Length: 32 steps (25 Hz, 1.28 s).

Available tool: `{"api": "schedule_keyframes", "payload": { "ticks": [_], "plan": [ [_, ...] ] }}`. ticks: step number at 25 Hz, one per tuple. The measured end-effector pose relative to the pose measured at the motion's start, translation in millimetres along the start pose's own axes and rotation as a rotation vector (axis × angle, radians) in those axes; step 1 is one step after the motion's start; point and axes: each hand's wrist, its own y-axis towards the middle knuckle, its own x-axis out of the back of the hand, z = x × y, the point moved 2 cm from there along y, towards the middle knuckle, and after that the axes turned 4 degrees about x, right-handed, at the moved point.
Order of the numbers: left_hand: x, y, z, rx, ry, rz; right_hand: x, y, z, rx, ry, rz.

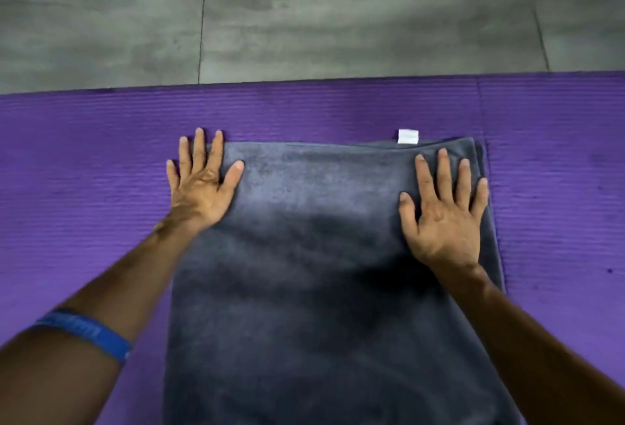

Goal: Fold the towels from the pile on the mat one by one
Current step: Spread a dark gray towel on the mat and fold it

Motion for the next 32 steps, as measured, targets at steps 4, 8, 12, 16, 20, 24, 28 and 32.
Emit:
{"api": "schedule_keyframes", "payload": {
  "ticks": [4,8,12,16,20,24,28,32],
  "plan": [
    [-22,-74,-26,-0.088,0.019,-0.275,1,1,-1,-0.010,-0.016,0.044],
    [-79,-218,6,-0.114,-0.001,-0.172,5,3,-2,-0.021,-0.013,0.080],
    [-97,-277,62,-0.036,0.025,-0.141,6,2,0,-0.026,-0.055,0.153],
    [-95,-275,72,-0.058,-0.014,-0.116,14,7,-1,-0.072,-0.020,0.287],
    [-91,-277,75,-0.085,-0.045,-0.108,20,-74,48,0.222,0.019,0.047],
    [-89,-279,78,-0.127,-0.059,-0.106,0,-226,40,0.501,-0.009,0.128],
    [-88,-283,78,-0.082,-0.091,-0.104,10,-261,-1,0.158,0.024,0.133],
    [-82,-285,85,-0.103,-0.144,-0.117,28,-260,-31,-0.306,0.268,-0.015]
  ]
}}
